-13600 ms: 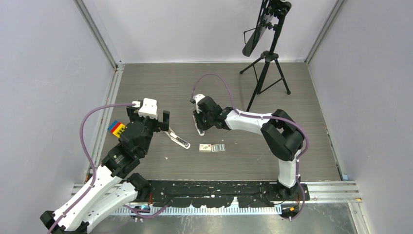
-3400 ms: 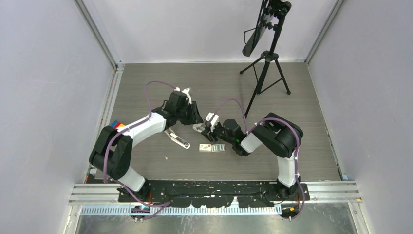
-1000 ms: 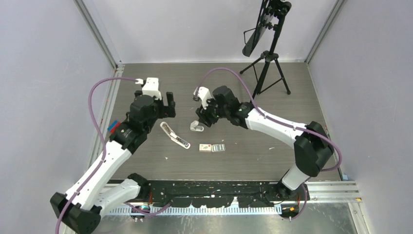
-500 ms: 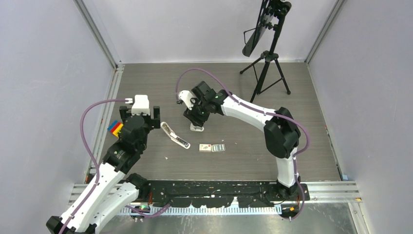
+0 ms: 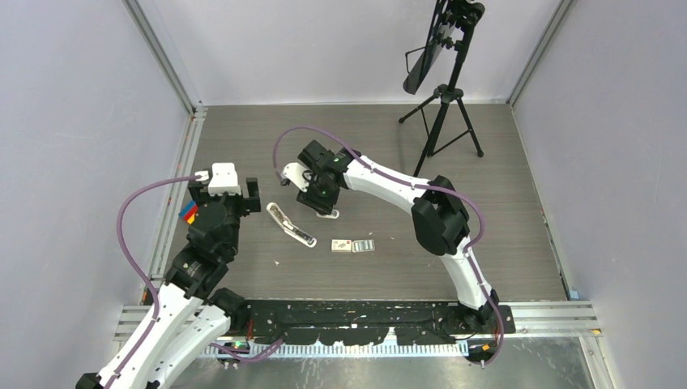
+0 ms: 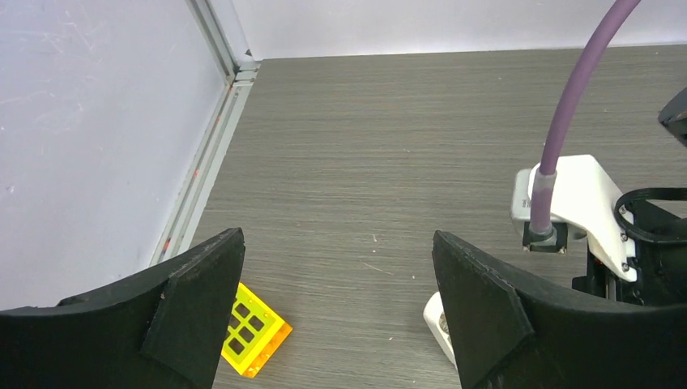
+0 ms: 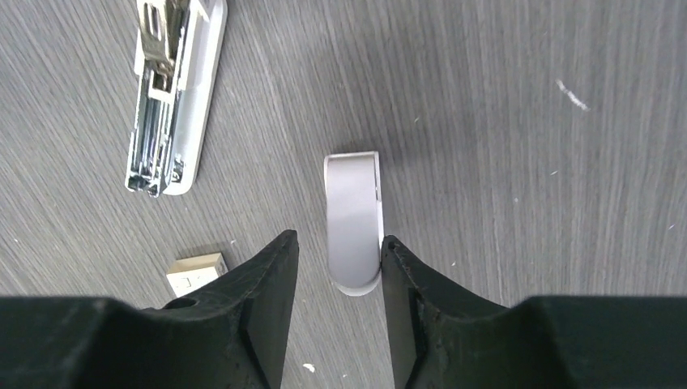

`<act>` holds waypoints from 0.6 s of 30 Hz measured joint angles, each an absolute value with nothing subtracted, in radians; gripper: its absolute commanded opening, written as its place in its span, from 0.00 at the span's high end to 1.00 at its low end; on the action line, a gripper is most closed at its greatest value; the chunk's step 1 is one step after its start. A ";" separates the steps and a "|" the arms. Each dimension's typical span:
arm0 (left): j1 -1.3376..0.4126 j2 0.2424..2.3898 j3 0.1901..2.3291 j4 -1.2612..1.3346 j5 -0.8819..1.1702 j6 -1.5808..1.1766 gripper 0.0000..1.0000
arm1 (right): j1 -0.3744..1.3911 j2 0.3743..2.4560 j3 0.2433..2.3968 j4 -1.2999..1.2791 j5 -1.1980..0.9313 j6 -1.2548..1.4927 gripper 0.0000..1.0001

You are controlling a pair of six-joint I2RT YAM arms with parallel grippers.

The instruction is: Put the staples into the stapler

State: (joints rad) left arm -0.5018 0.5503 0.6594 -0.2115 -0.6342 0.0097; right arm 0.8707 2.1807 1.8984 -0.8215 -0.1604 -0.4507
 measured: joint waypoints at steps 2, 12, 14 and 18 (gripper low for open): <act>-0.502 0.550 0.657 -0.210 -0.631 0.010 0.12 | 0.873 2.186 1.898 -0.845 -0.148 -0.454 0.60; -0.502 0.566 0.656 -0.206 -0.604 0.009 0.12 | 0.873 2.187 1.888 -0.870 -0.117 -0.466 0.79; -0.502 0.566 0.656 -0.206 -0.601 0.009 0.13 | 0.873 2.187 1.877 -0.868 -0.113 -0.465 0.79; -0.502 0.570 0.656 -0.205 -0.598 0.009 0.13 | 0.871 2.187 1.837 -0.841 -0.106 -0.461 0.80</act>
